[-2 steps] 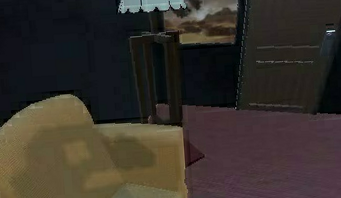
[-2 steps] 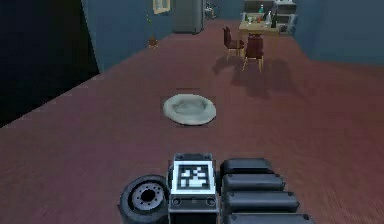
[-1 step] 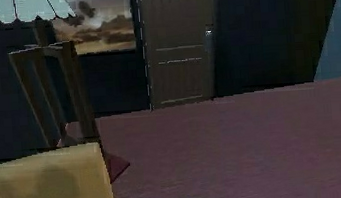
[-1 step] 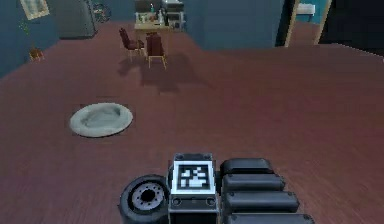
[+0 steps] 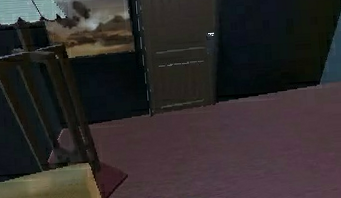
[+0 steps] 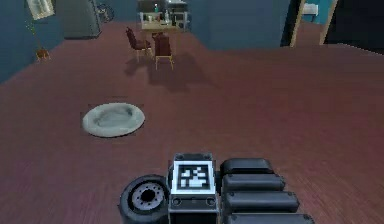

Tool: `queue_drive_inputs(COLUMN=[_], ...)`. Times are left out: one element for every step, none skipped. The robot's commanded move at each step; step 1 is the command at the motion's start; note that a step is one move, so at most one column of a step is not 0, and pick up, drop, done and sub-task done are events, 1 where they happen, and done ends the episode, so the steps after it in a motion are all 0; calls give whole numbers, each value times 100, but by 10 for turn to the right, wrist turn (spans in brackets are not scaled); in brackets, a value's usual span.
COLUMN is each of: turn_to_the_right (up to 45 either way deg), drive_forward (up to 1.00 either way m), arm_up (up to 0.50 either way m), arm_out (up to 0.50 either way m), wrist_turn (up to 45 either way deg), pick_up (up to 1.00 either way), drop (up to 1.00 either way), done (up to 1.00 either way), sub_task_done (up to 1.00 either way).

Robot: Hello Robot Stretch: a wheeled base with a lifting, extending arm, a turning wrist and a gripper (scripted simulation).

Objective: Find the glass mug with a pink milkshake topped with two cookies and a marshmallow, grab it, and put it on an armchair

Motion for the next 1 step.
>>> queue_drive_inputs(turn_to_the_right=[-60], drive_forward=[0], arm_up=[0], arm_out=[0], wrist_turn=[0], pick_up=[0], drop=[0], done=[0], sub_task_done=[0])
